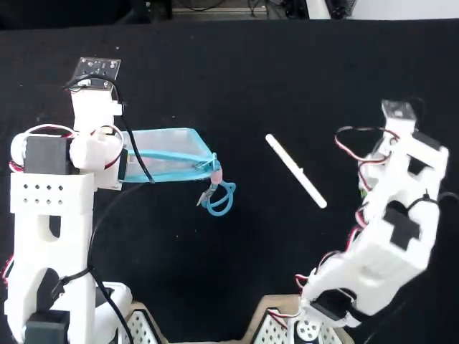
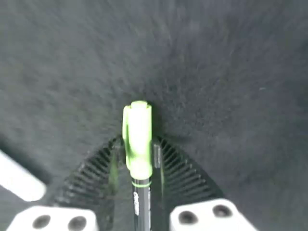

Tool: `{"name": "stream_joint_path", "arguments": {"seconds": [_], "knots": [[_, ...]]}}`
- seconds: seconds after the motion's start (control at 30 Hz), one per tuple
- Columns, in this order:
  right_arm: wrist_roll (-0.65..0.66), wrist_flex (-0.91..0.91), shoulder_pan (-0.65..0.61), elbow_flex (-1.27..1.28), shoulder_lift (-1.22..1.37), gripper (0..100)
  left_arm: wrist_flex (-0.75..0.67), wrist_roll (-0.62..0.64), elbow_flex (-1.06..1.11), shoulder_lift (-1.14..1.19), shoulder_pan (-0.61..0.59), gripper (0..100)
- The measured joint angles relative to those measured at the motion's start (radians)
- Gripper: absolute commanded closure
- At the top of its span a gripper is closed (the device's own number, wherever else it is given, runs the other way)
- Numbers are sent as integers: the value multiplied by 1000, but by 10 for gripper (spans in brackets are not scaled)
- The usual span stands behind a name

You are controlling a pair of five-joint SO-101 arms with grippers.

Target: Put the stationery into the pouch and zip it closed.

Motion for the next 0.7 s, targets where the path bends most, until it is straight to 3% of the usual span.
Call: {"name": "stream_joint_path", "arguments": {"seconds": [0.13, 0.33, 0.7], "knots": [[23, 97, 17, -121, 80, 844, 0, 0, 0, 0, 0, 970], [23, 275, 25, -327, 163, 861, 0, 0, 0, 0, 0, 970], [68, 316, 17, -511, 324, 861, 0, 0, 0, 0, 0, 970]]}}
